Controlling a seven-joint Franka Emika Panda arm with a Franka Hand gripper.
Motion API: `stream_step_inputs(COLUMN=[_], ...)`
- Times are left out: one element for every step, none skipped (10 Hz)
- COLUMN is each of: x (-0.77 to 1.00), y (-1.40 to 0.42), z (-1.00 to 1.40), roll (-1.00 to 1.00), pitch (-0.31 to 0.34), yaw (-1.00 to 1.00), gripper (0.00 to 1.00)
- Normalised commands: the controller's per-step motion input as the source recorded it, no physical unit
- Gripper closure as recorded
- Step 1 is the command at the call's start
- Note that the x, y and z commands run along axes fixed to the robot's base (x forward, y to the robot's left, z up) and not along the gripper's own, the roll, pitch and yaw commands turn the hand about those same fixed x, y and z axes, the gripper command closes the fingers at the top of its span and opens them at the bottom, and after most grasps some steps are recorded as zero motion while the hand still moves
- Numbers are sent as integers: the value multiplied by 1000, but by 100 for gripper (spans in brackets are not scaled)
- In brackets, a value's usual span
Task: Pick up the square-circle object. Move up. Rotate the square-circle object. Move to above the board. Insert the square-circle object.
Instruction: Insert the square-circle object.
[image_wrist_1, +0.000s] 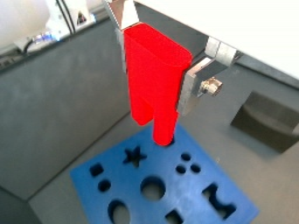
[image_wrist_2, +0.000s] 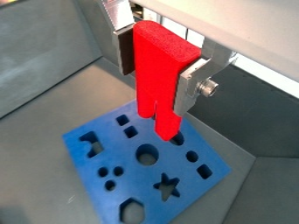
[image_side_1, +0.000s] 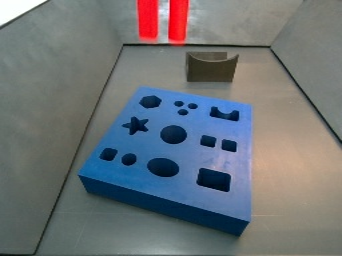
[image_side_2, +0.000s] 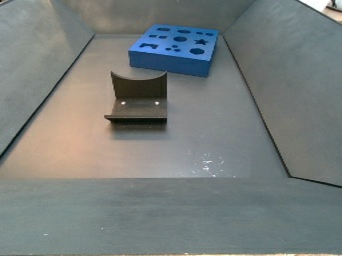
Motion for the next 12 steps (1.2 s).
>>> stream_step_inputs(x=[0,0,-3,0,0,-3,-34,-143,-174,-243,-220,-183], y=[-554,-486,-417,-346,-320,-177,-20,-23,0,0,-46,-123], z=[-563,-534,-483,-420,-411,-354,-300,-349,-323,-406,-409,-394], roll=[167,146,129,111,110,69,44,76,64,84,93,103], pitch=[-120,-114,-107,-96,-91,-77,-50,-44,-44,-47,-49,-50], yaw=[-77,-51,-20,-9,-11,-3,0,0,0,0,0,0], gripper=[100,100,100,100,100,100,100,100,100,100,100,100])
